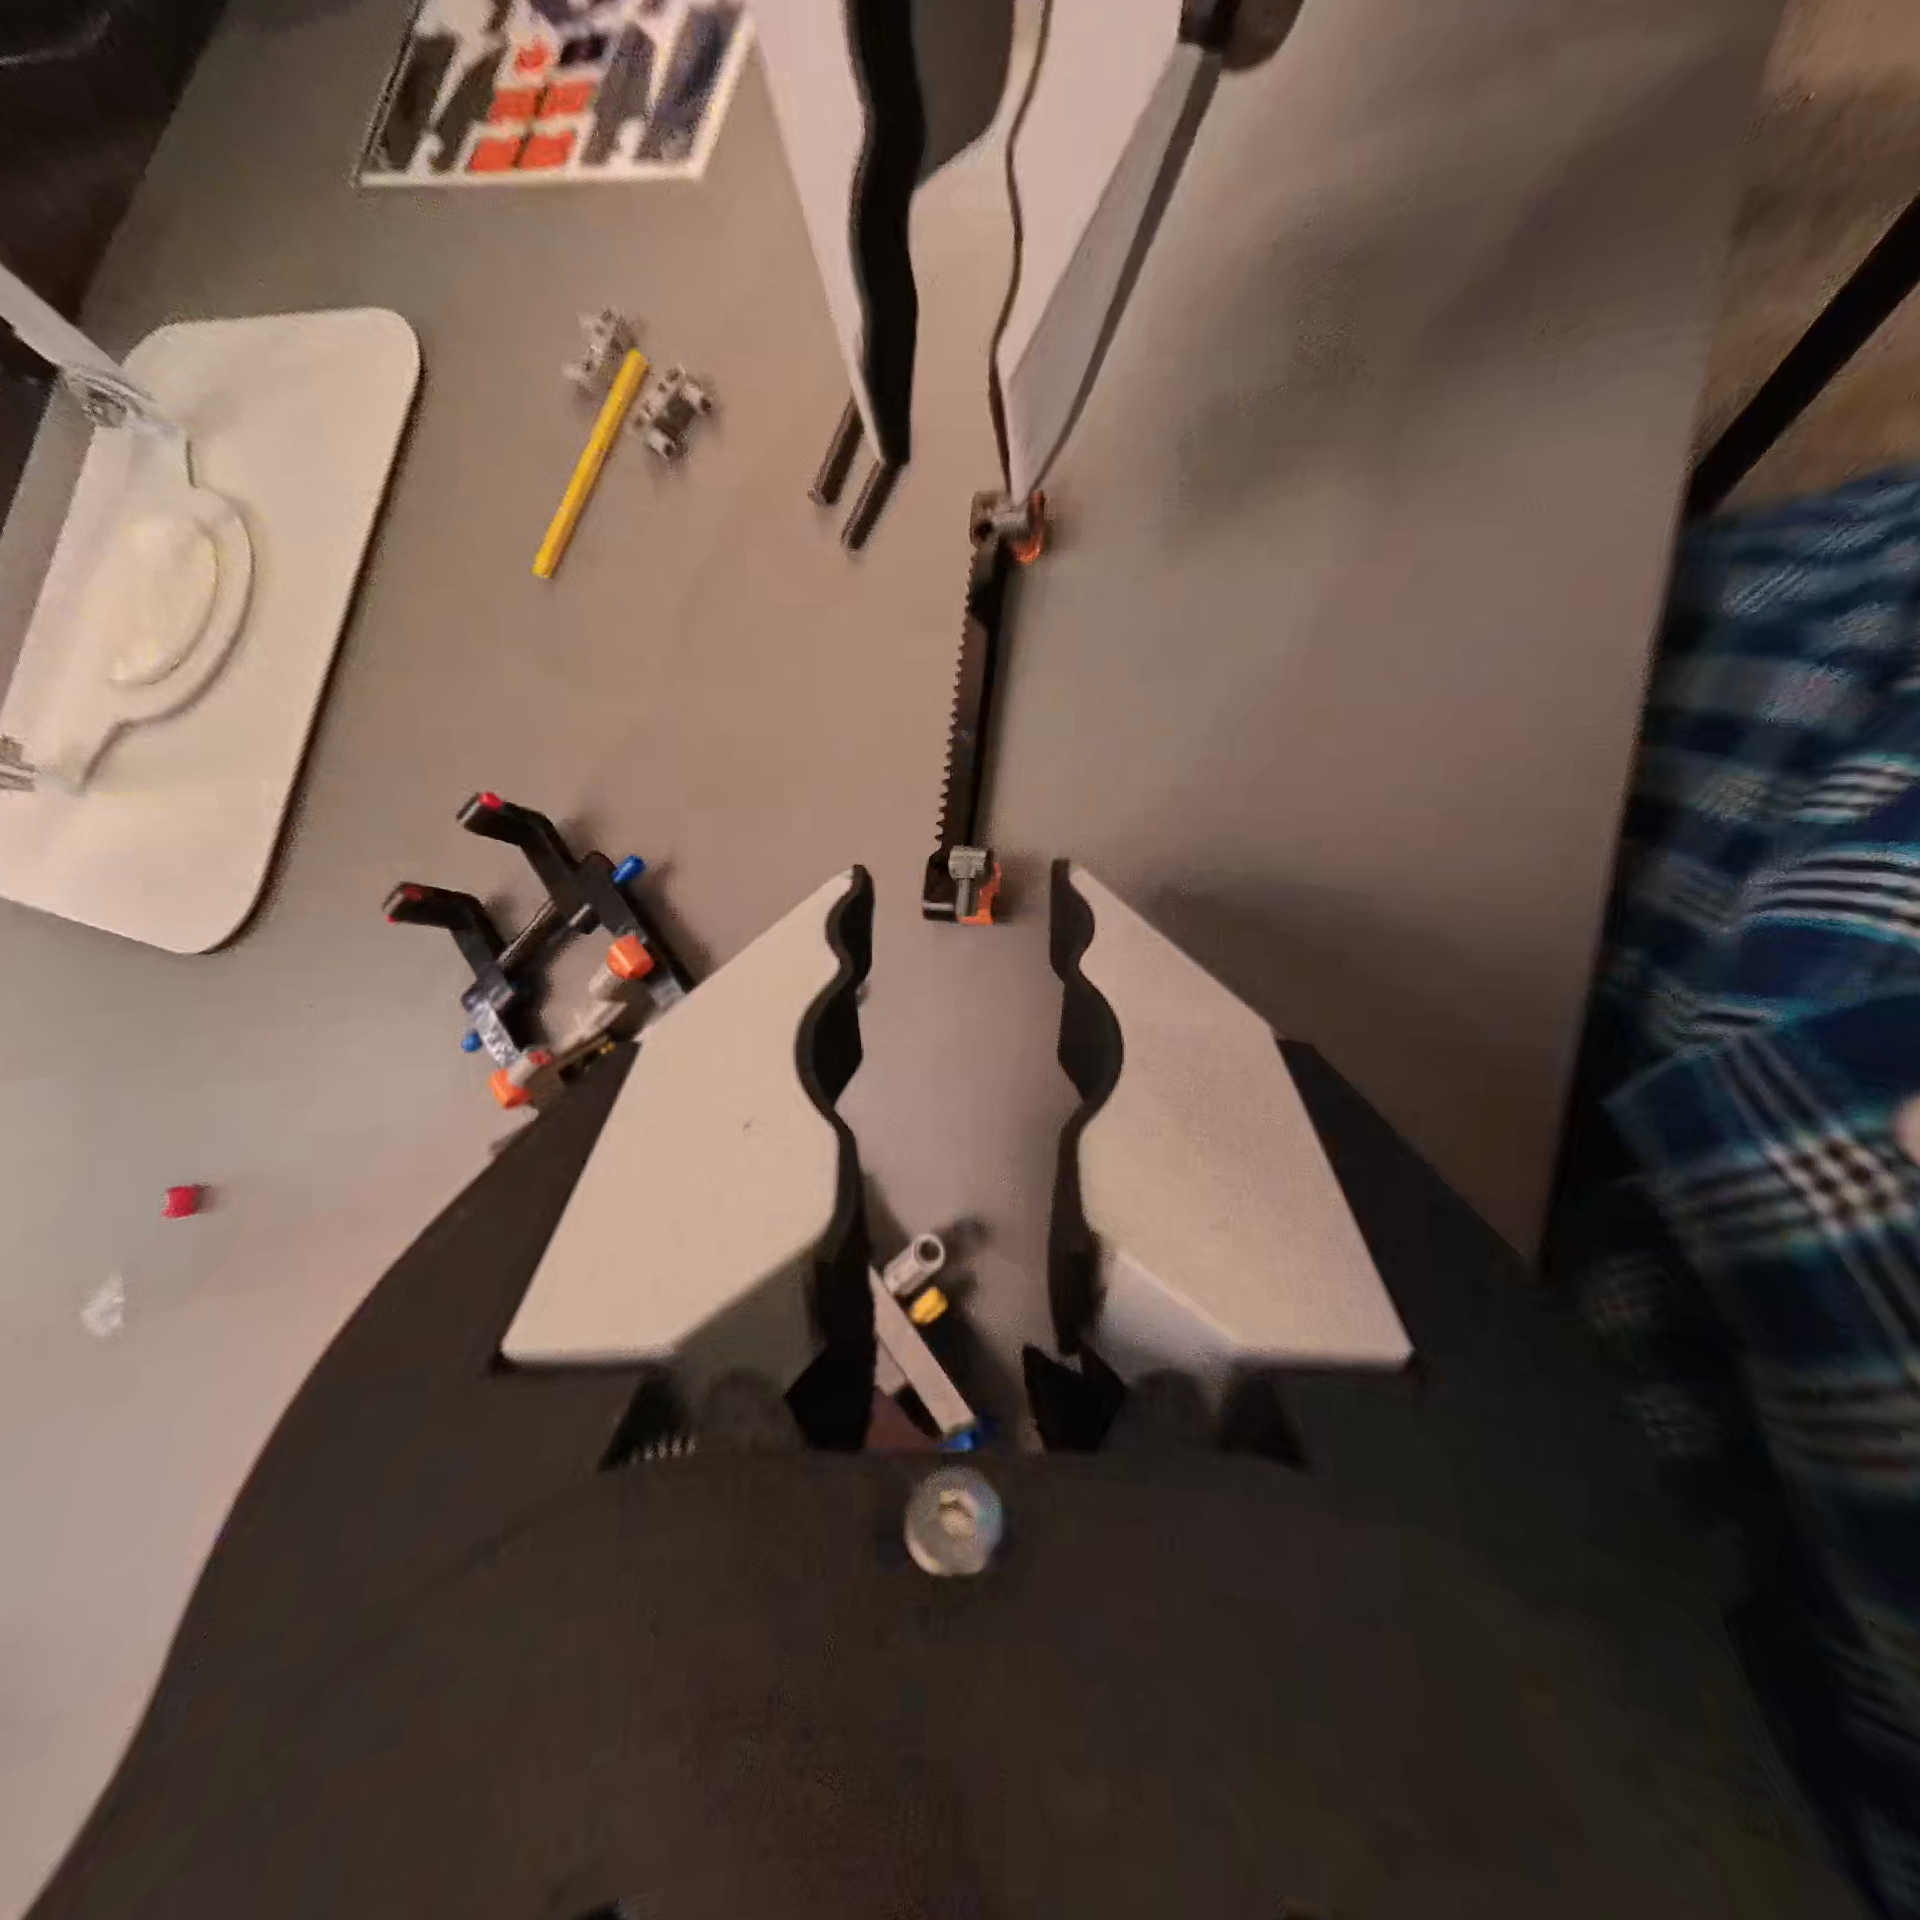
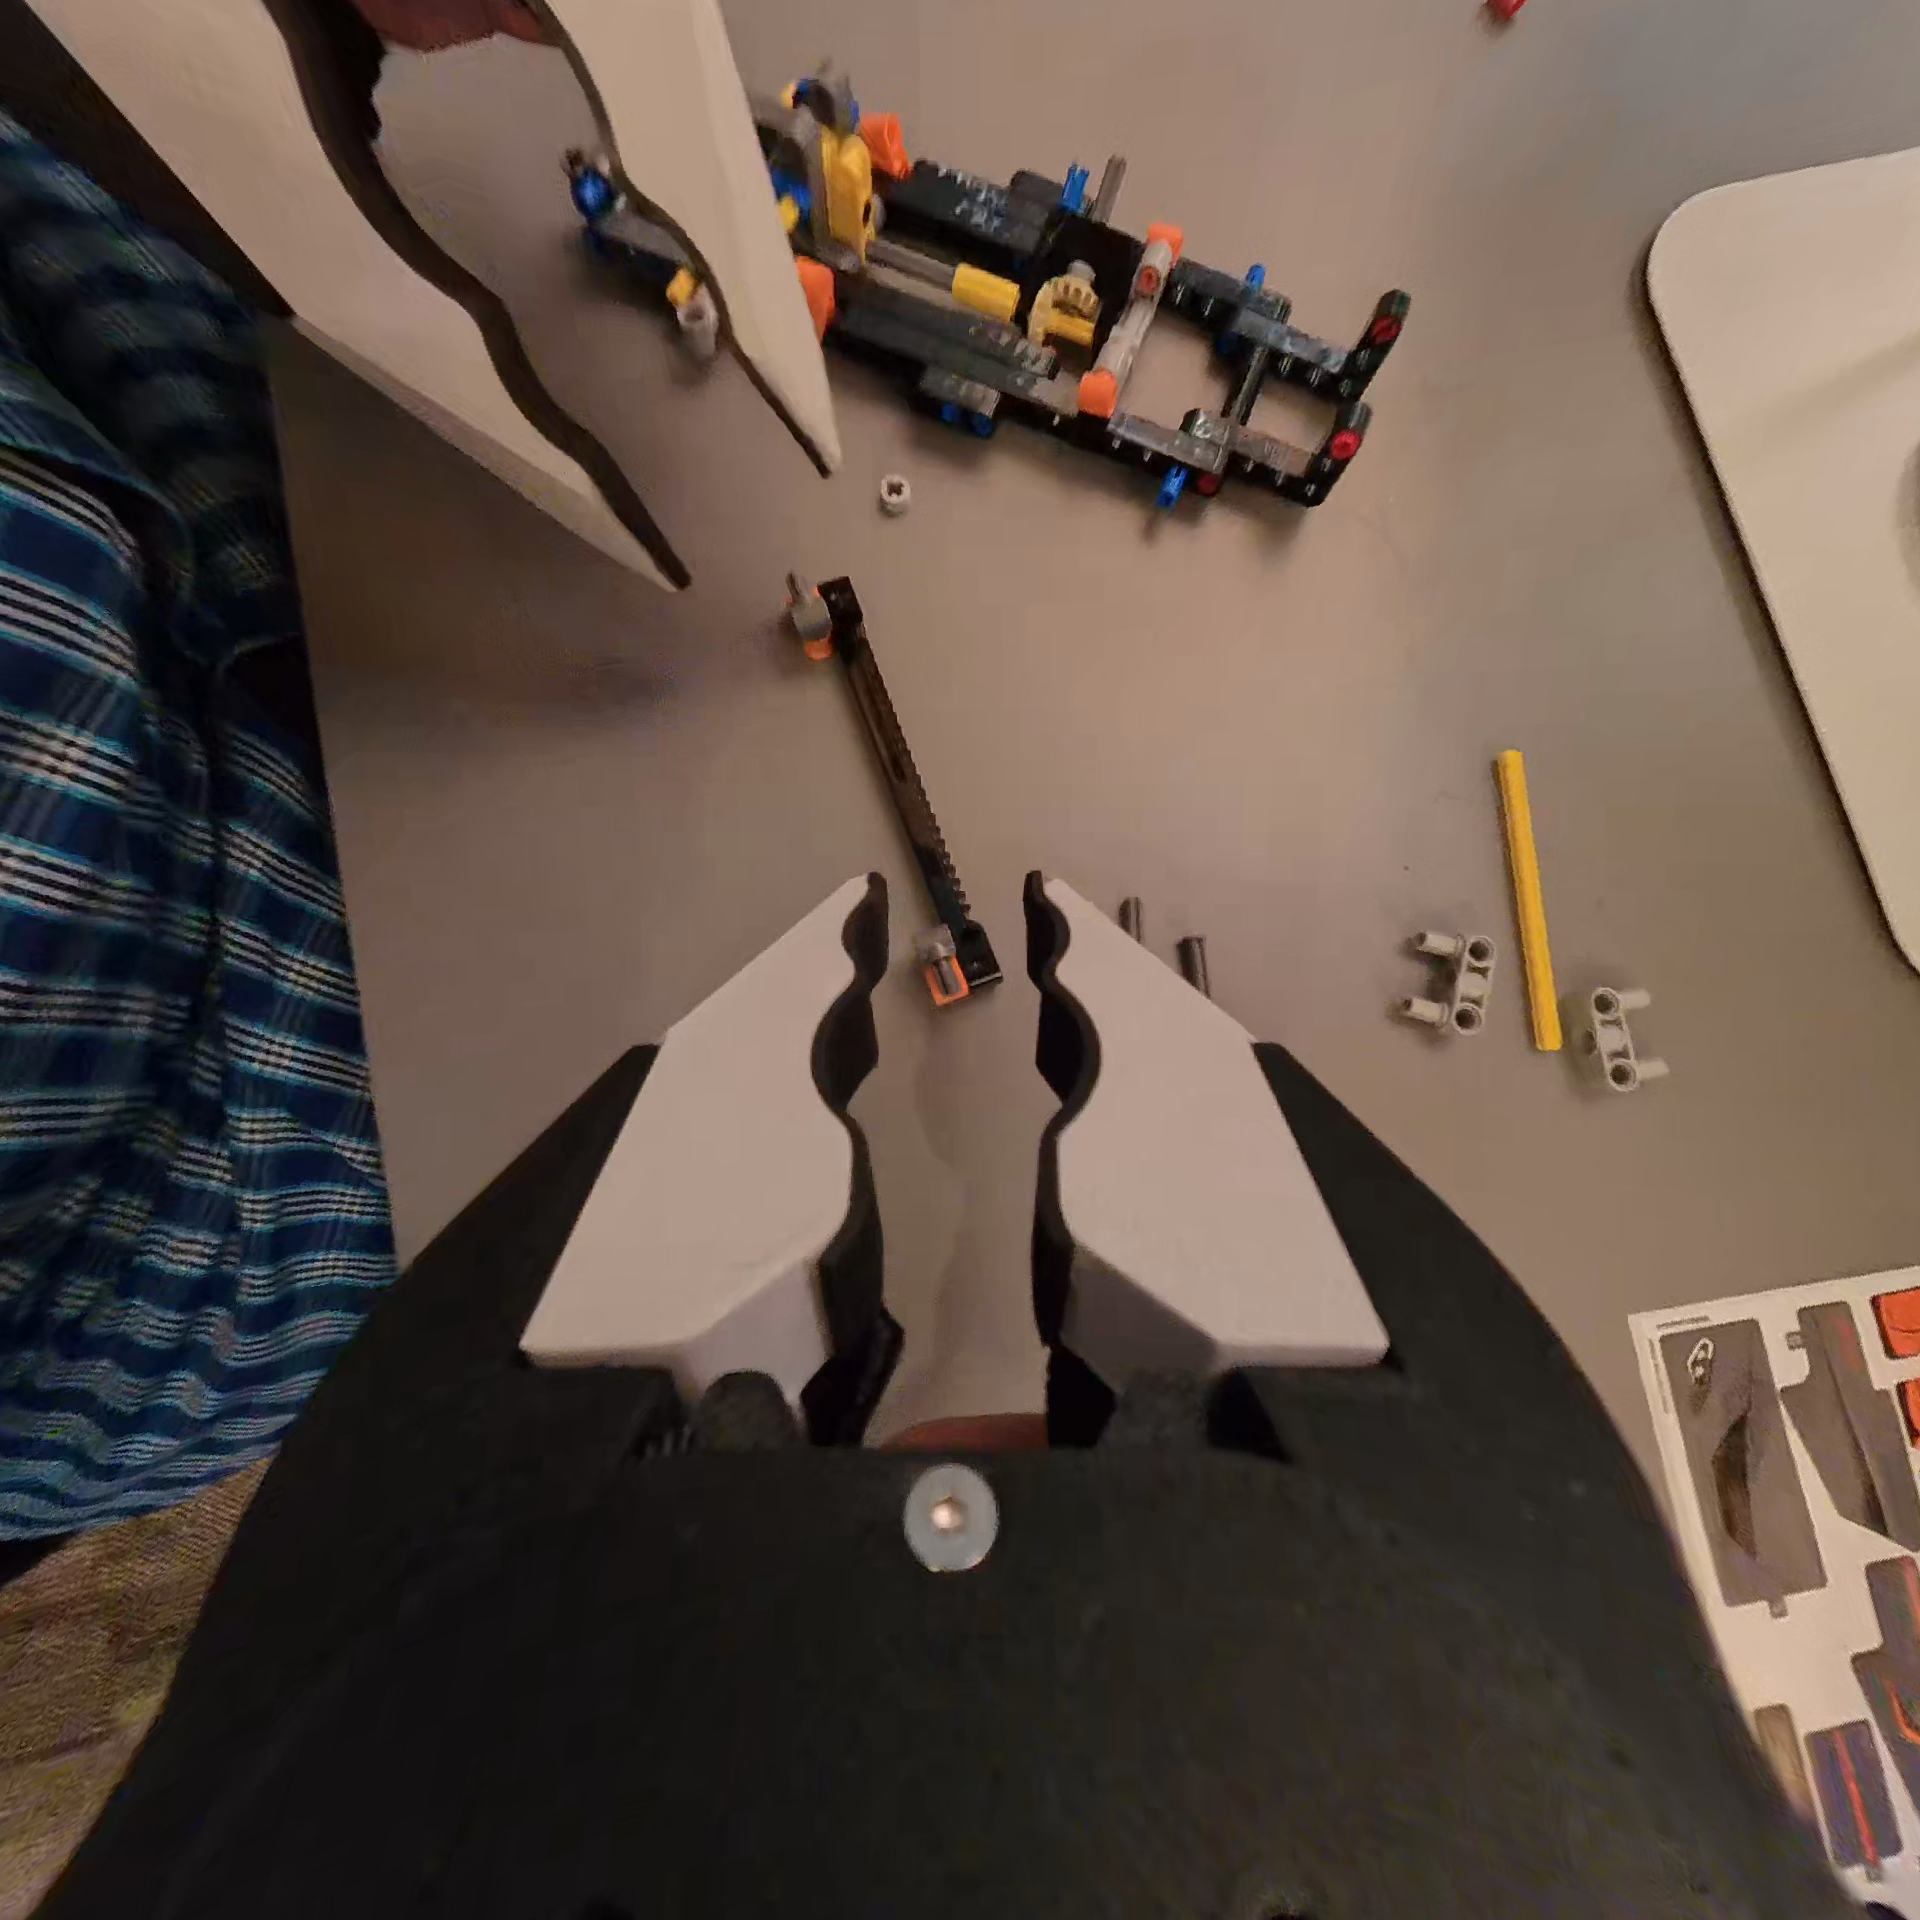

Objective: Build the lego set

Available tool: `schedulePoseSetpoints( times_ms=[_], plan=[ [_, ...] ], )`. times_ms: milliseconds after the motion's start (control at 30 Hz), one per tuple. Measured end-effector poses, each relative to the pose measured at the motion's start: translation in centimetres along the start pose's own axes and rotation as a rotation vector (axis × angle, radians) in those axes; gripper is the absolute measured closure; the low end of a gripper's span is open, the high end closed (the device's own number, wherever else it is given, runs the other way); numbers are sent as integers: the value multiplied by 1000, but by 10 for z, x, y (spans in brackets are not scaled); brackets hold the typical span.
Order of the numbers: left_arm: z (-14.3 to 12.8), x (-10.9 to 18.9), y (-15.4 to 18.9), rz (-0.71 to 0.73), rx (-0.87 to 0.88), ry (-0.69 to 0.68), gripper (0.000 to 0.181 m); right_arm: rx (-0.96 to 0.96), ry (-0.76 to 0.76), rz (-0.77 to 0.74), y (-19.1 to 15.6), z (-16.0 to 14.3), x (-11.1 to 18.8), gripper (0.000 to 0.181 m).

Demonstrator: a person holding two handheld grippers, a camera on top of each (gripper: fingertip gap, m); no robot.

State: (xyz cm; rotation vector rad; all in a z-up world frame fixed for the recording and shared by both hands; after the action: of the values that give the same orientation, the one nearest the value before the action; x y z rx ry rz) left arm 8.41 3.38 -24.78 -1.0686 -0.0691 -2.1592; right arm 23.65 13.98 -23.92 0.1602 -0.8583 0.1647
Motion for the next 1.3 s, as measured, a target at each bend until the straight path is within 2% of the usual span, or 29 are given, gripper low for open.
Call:
schedulePoseSetpoints(
  times_ms=[33,200,400,533,767,1033,1200,1300],
  plan=[
    [1,-6,2,2,-15,-29,148,19,-13,-7,-1,-2,-3,157],
    [-1,-20,4,-22,38,-111,143,103,-95,-20,-5,-11,-20,155],
    [-4,-17,-3,-57,59,-123,135,99,-46,-3,-3,-18,-21,153],
    [-8,-15,-7,-65,27,-125,136,71,13,40,0,-24,-16,153],
    [-11,-16,-9,-84,20,-133,140,98,11,69,2,-30,-16,157],
    [-9,-25,-14,-96,-19,-128,165,89,35,102,8,-32,-18,167],
    [-8,-26,-16,-124,-29,-127,166,98,57,111,9,-34,-18,167],
    [-6,-27,-16,-146,-45,-128,157,105,57,113,9,-34,-18,167]
  ],
)
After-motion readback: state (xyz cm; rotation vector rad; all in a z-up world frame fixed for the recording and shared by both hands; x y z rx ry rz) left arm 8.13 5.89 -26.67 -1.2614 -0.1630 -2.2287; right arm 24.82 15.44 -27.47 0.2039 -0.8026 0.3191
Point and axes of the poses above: each gripper's, where its closed fingertips meet, x back along the fingers, z out of its top, y = z × x across the jaws, the point moved 9 cm from there along x, back along the fingers, and after that the axes turned 4 degrees about x, right-handed, at the moved point
